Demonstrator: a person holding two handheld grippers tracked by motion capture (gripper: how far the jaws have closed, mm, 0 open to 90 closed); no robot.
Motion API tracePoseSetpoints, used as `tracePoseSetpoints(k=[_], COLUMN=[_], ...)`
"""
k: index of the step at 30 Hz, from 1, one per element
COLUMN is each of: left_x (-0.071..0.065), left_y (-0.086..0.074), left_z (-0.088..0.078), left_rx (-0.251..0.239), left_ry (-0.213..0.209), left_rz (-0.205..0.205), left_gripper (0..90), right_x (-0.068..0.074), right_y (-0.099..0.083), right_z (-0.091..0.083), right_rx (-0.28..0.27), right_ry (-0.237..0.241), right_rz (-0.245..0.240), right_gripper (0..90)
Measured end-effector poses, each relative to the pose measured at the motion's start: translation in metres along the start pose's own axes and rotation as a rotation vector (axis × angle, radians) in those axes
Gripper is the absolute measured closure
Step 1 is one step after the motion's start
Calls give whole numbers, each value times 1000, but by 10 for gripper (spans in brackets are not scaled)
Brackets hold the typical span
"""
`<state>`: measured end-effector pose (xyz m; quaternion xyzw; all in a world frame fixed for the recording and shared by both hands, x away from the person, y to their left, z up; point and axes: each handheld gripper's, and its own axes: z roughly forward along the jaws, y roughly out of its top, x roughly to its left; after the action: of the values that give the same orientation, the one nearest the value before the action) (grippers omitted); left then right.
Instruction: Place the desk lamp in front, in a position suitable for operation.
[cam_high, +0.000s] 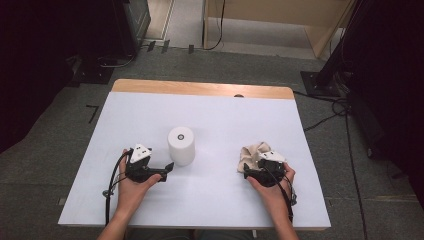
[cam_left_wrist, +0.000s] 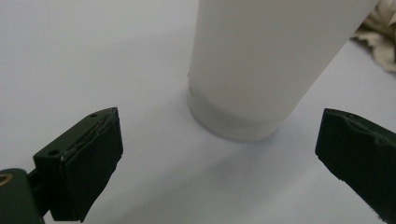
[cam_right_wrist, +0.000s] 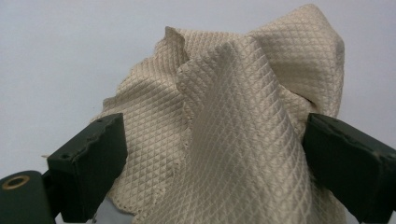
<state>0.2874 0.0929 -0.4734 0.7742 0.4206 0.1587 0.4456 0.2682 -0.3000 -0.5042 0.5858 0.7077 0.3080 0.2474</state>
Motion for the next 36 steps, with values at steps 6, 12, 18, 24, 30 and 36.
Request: tracePoseSetpoints(k=[6,12,18,24,30,36], left_x=[-8,-14,-17,-22,-25,-25], left_y=[11,20,28,34,36,36], left_z=[14,26,37,45,52,51], left_rx=[-49,-67,-66,-91,-96,-105], left_ry=[-43,-59,-55,-32,-20,-7], left_rz=[25,38,30,29,40,76], left_gripper=[9,9,9,24,39,72], right_x=[0,0,0,0,0,0], right_y=[0,0,0,0,0,0], right_z=[0,0,0,0,0,0], right_rx=[0,0,-1,0,-1,0], right_ry=[0,0,0,0,0,0], right_rz=[1,1,0,0,-3,-1], right_gripper=[68,68,68,68,68,68])
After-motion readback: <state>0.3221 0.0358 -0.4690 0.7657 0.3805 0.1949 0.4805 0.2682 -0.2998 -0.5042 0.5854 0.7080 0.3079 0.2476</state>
